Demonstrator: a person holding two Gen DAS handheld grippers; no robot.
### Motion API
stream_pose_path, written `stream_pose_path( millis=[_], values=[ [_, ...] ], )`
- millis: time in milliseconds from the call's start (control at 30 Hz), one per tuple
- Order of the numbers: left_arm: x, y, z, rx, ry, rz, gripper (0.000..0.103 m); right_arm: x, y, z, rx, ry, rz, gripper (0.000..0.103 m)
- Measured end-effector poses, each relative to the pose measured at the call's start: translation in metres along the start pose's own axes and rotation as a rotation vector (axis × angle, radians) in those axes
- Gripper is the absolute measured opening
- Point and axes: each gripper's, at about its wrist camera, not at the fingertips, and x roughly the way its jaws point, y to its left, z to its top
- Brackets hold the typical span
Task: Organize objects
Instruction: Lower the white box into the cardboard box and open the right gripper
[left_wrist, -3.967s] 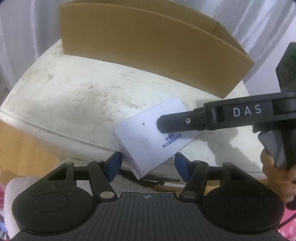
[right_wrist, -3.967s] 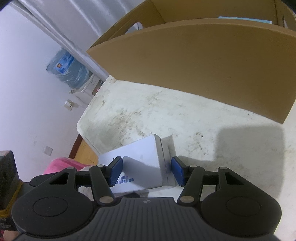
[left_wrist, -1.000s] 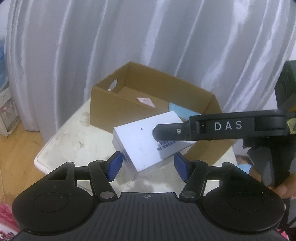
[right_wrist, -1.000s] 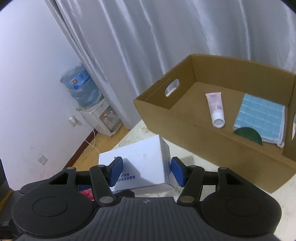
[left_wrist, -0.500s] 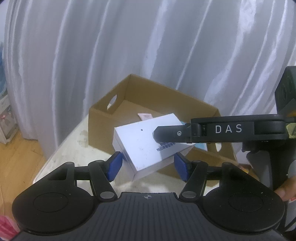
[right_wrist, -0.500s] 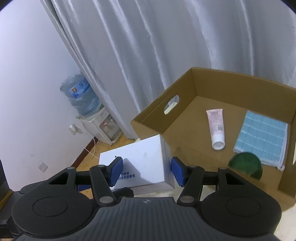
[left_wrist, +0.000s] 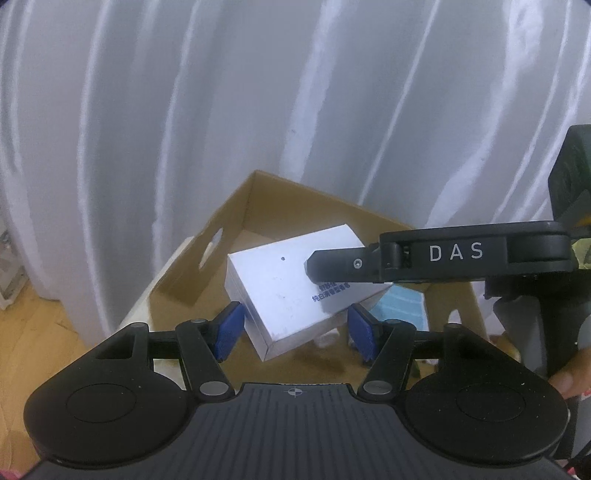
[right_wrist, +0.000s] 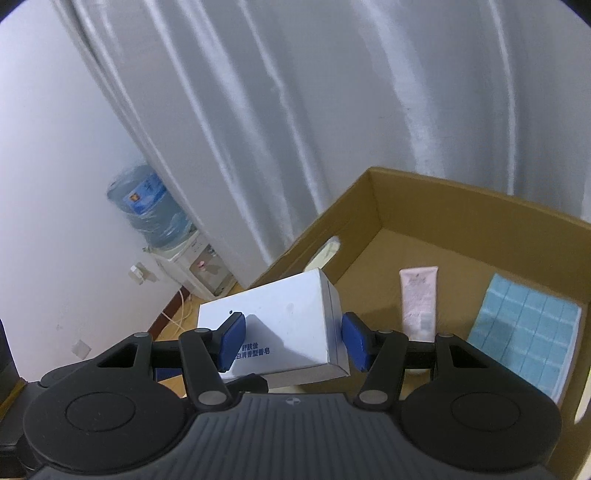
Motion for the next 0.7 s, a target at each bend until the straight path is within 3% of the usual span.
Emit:
stream_pose_path(
  millis=[400, 700],
  values=[
    [0.088, 0.018, 0.01, -0.006, 0.163, 0.019, 0.062, 0.08, -0.06, 0.03, 0.069, 0.141, 0.012, 0.061],
    [0.109, 0.017, 0.008, 0.087, 0.237, 0.071, 0.062, 0.121, -0.097, 0.019, 0.228, 0.249, 0.084, 0.061]
  ],
)
